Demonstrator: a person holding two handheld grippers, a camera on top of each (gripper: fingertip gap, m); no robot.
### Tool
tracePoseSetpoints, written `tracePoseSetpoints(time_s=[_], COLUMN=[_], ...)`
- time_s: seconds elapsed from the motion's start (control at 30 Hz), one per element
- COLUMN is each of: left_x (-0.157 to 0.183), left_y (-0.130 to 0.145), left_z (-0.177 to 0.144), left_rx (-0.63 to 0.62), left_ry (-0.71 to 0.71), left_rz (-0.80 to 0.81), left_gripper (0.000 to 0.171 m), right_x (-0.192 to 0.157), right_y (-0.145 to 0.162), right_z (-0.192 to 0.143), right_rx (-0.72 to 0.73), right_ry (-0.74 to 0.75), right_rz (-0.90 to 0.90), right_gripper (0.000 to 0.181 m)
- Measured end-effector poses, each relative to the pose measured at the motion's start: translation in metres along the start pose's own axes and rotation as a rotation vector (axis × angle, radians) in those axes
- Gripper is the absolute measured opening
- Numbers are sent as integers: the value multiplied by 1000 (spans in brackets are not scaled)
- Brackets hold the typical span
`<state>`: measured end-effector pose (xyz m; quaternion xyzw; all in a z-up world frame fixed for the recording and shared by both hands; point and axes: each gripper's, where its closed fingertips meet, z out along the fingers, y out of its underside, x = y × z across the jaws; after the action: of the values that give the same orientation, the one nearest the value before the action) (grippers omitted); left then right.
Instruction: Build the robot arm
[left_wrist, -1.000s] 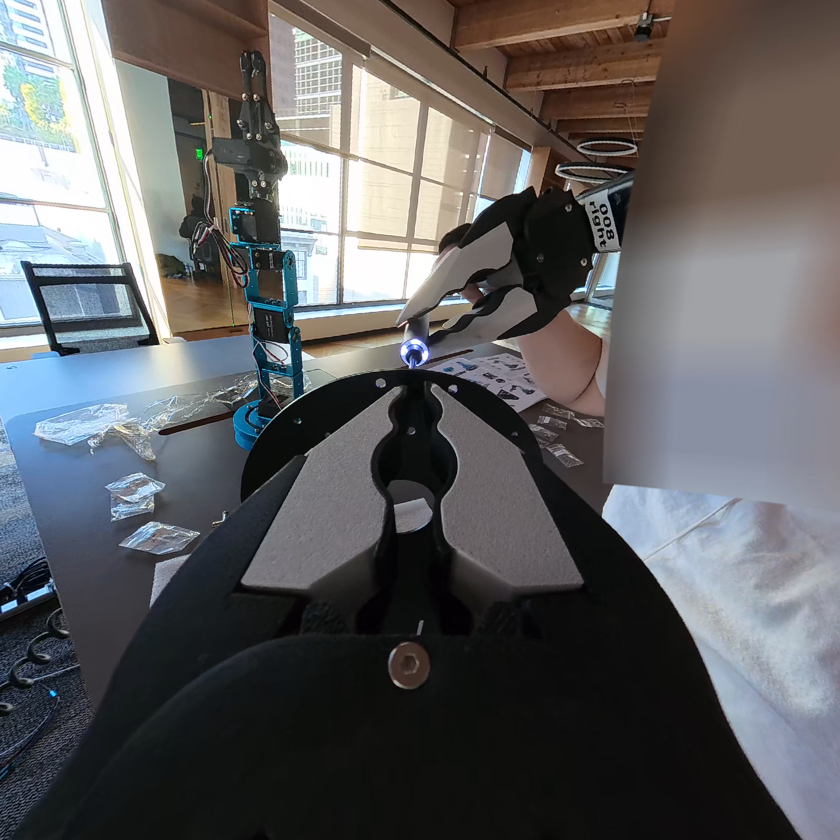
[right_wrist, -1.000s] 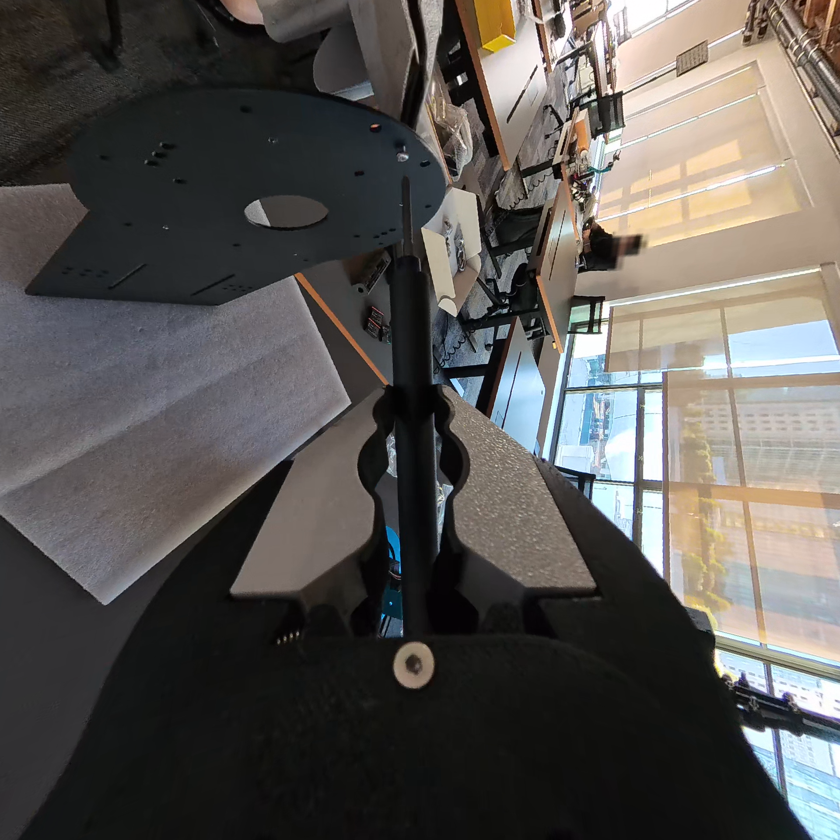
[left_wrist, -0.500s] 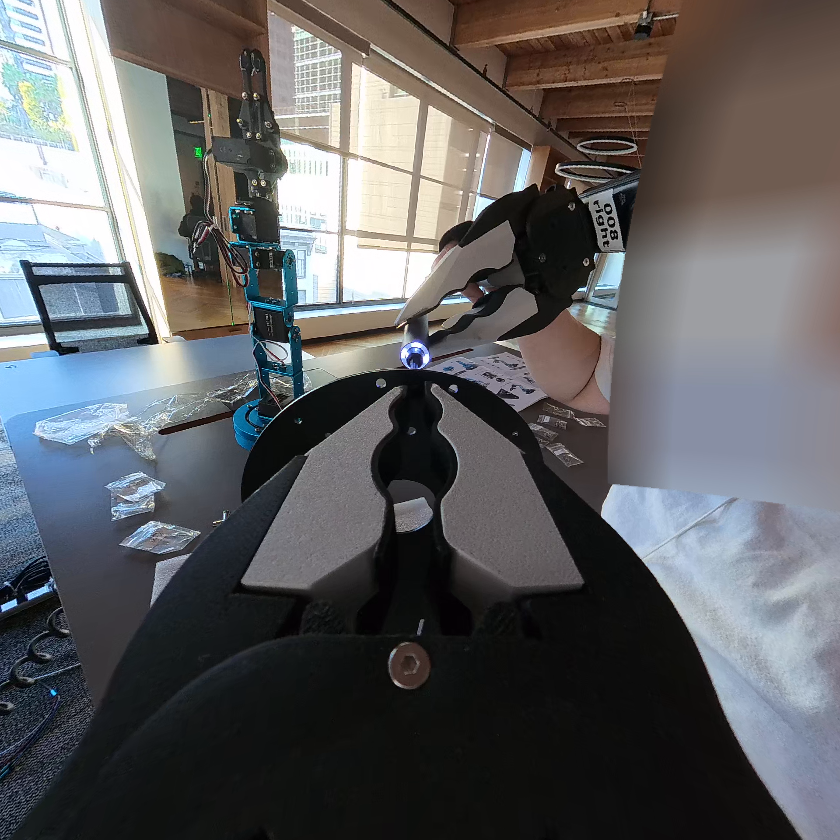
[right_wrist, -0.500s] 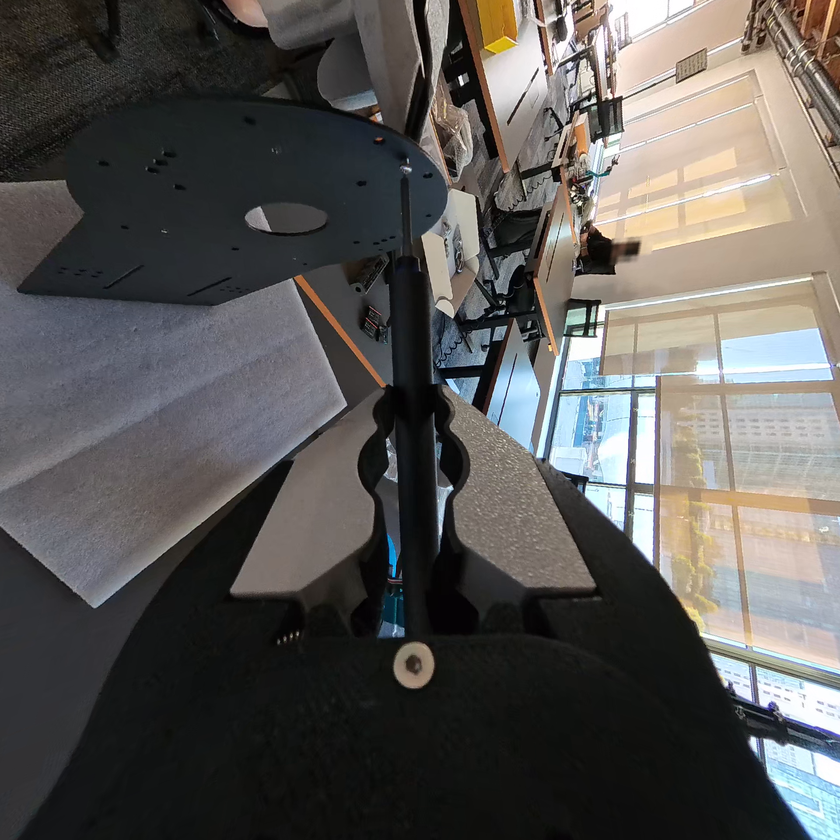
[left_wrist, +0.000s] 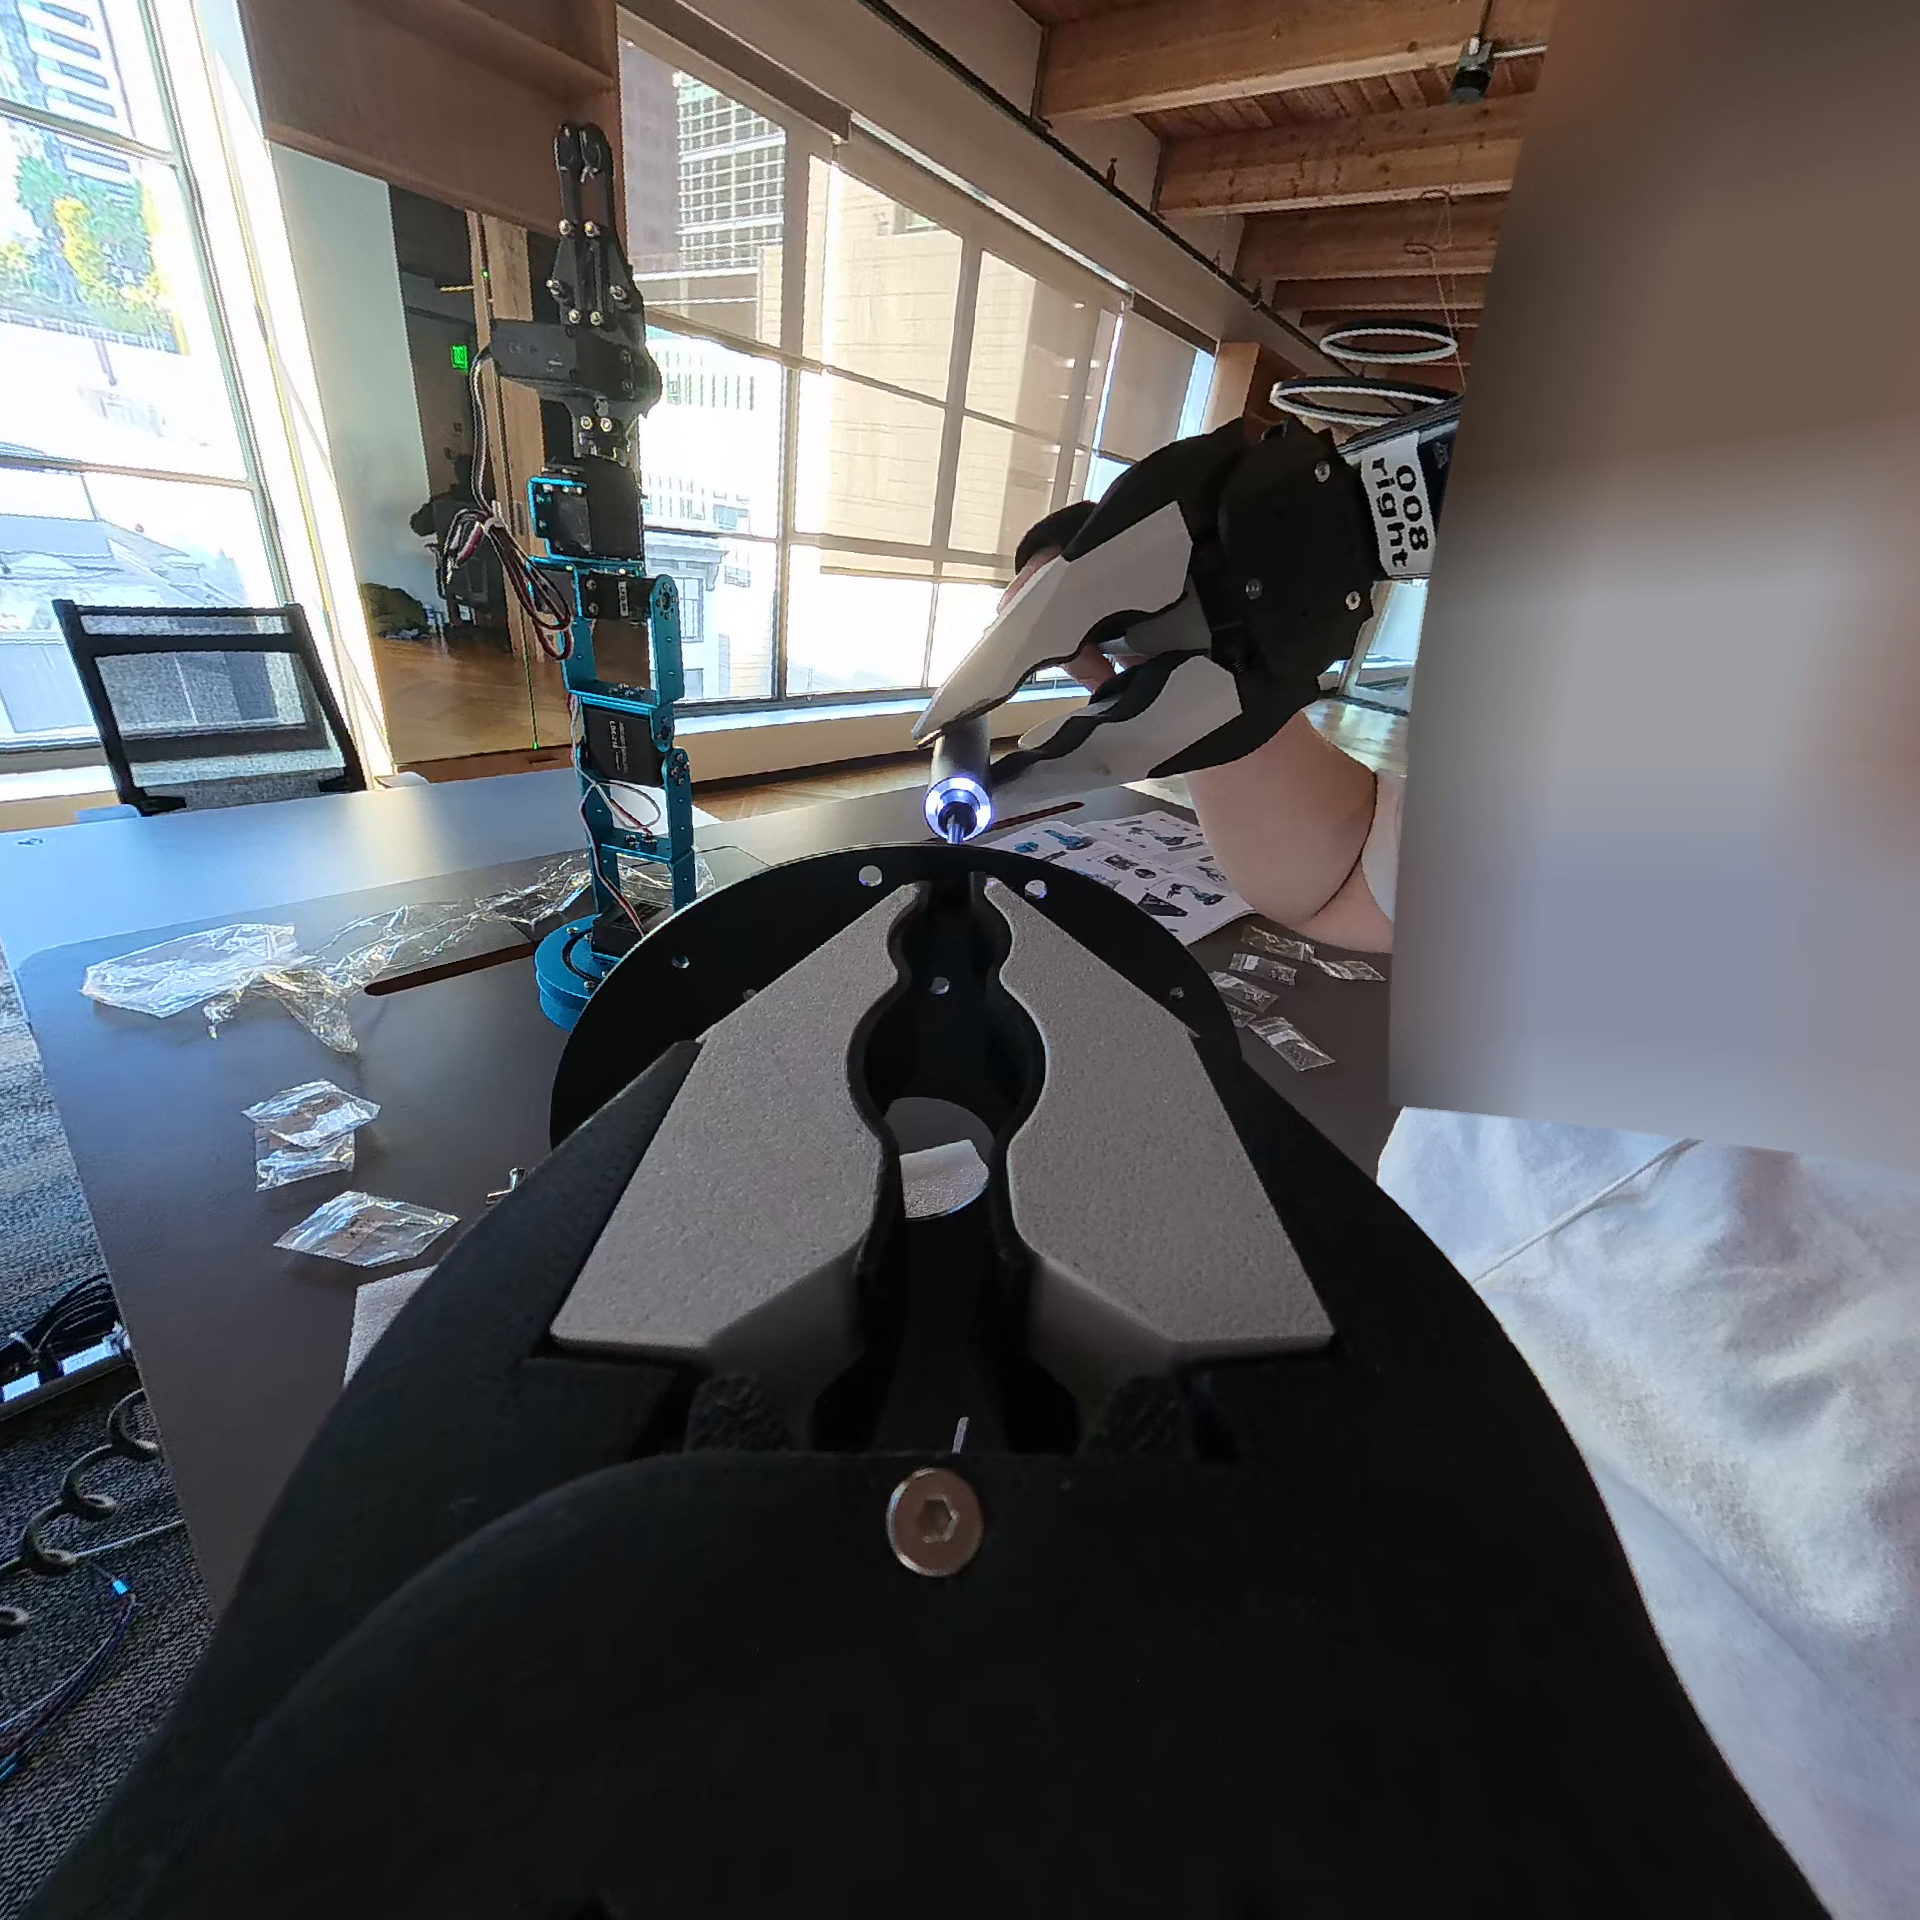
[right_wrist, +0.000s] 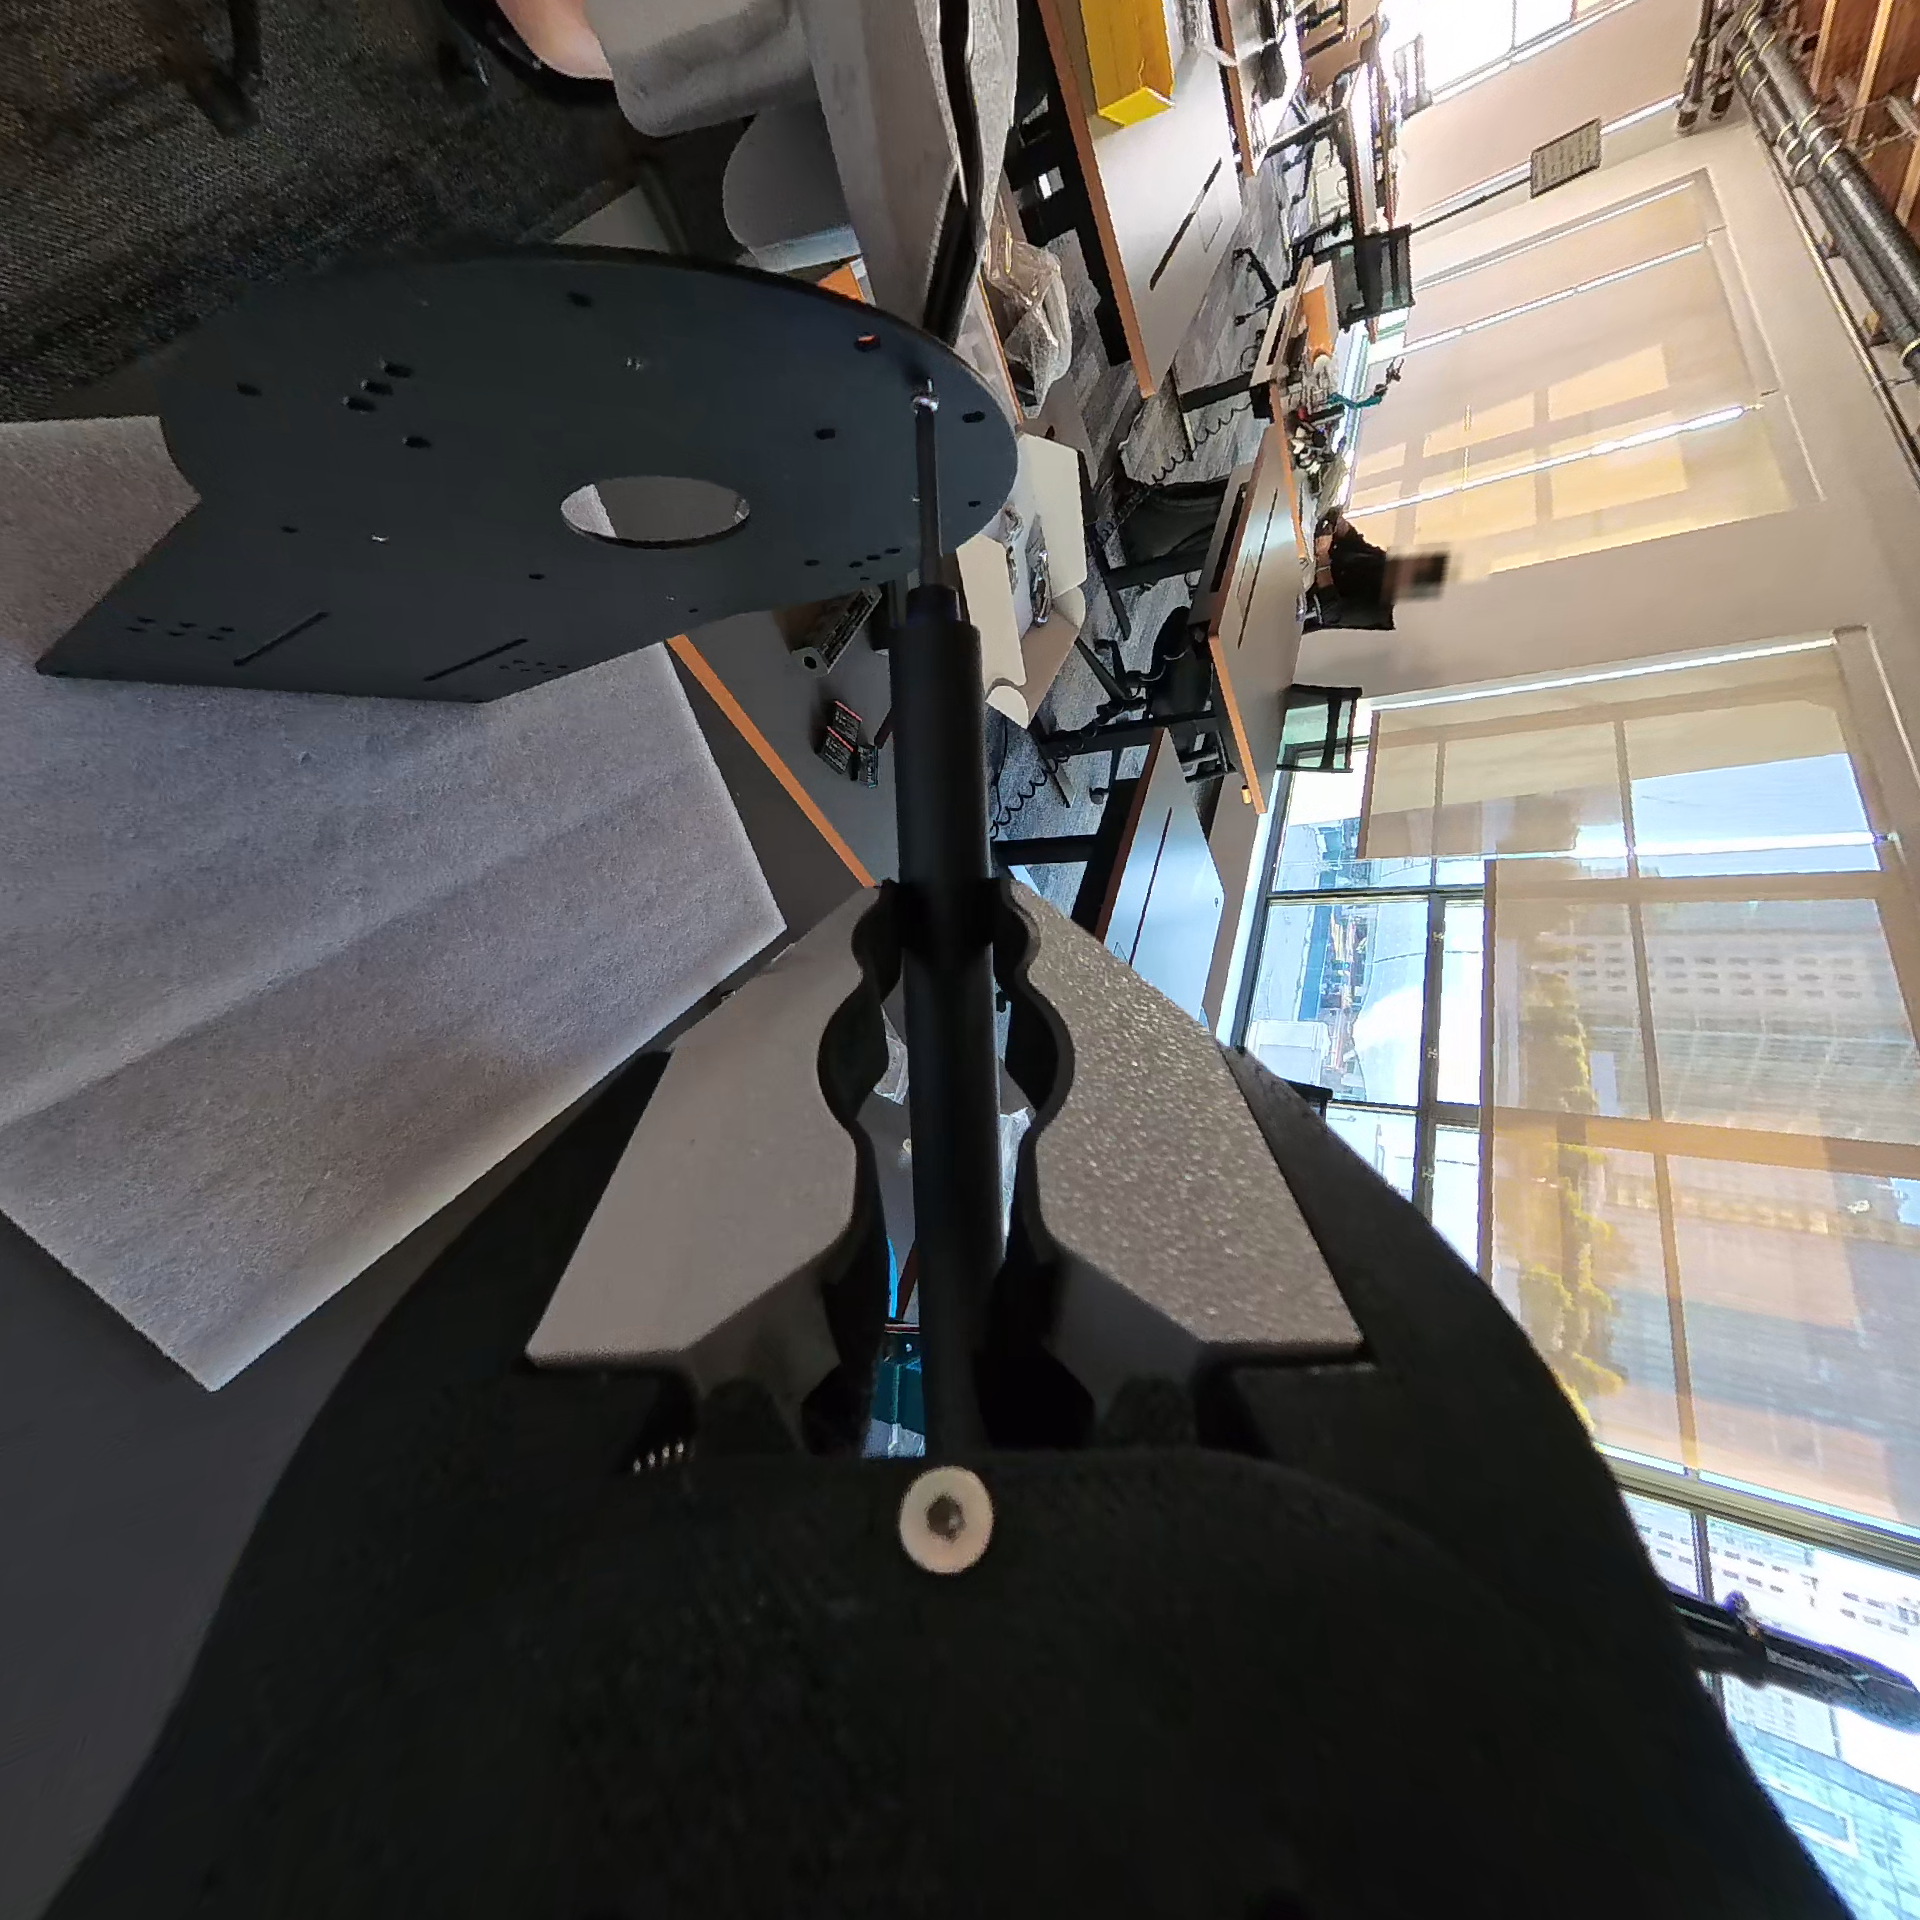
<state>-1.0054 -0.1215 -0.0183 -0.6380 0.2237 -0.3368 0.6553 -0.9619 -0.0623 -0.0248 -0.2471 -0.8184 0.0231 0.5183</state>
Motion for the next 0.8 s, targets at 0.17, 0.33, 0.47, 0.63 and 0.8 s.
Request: tracePoseSetpoints(time_s=[0.17, 0.33, 0.47, 0.63, 0.8], left_x=[0, 0, 1, 0, 0], left_y=[0, 0, -1, -1, -1], left_z=[0, 0, 0, -1, -1], left_rx=[9, 26, 23, 9, 7], left_ry=[-1, -2, -4, -17, -10], left_rz=[-5, -28, -20, -21, -62], left_gripper=[3, 3, 3, 3, 3], right_x=[1, 6, 6, 9, 13], right_y=[1, 1, 2, -2, -4], right_z=[1, 2, 4, -1, -2], right_rx=[-7, -5, -3, 13, -4], right_ry=[8, 46, 62, 97, 213], right_rz=[-17, -54, -80, -89, -231], right_gripper=[15, 15, 14, 15, 15])
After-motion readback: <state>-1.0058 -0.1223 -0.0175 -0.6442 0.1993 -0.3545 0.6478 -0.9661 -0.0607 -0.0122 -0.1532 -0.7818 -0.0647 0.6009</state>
